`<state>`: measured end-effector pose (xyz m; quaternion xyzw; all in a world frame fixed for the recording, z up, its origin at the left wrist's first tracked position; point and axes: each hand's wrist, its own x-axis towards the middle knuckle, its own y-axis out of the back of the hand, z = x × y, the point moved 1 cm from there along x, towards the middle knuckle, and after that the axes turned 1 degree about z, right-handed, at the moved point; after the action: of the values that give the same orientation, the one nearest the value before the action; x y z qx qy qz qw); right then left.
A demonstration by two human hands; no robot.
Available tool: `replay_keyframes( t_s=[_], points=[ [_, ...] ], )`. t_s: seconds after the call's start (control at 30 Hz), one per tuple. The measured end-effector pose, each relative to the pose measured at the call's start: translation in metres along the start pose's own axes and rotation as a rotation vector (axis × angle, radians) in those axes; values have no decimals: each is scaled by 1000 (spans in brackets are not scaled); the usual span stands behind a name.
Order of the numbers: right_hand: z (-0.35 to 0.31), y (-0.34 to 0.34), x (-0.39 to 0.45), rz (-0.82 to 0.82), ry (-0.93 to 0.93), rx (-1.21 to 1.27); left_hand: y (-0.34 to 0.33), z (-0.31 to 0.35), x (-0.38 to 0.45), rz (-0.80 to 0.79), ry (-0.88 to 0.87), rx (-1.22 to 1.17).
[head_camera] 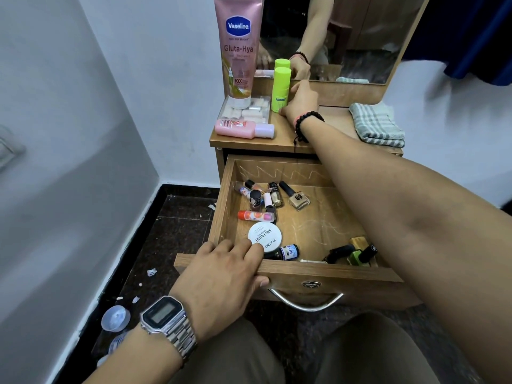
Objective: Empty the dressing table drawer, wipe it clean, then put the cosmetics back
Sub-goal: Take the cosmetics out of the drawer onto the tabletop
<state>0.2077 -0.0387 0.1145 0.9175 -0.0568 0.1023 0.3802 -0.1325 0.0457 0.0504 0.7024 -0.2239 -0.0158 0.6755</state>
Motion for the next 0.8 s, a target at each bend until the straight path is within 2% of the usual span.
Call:
replay_keyframes(
  t_s=[0.57, 0.8],
  points=[
    [-5, -5, 6, 16, -39, -28, -2, 0, 1, -15, -5, -1],
    [2, 3, -5, -33, -38, 16, -1, 0, 2, -49, -12, 10]
  ],
)
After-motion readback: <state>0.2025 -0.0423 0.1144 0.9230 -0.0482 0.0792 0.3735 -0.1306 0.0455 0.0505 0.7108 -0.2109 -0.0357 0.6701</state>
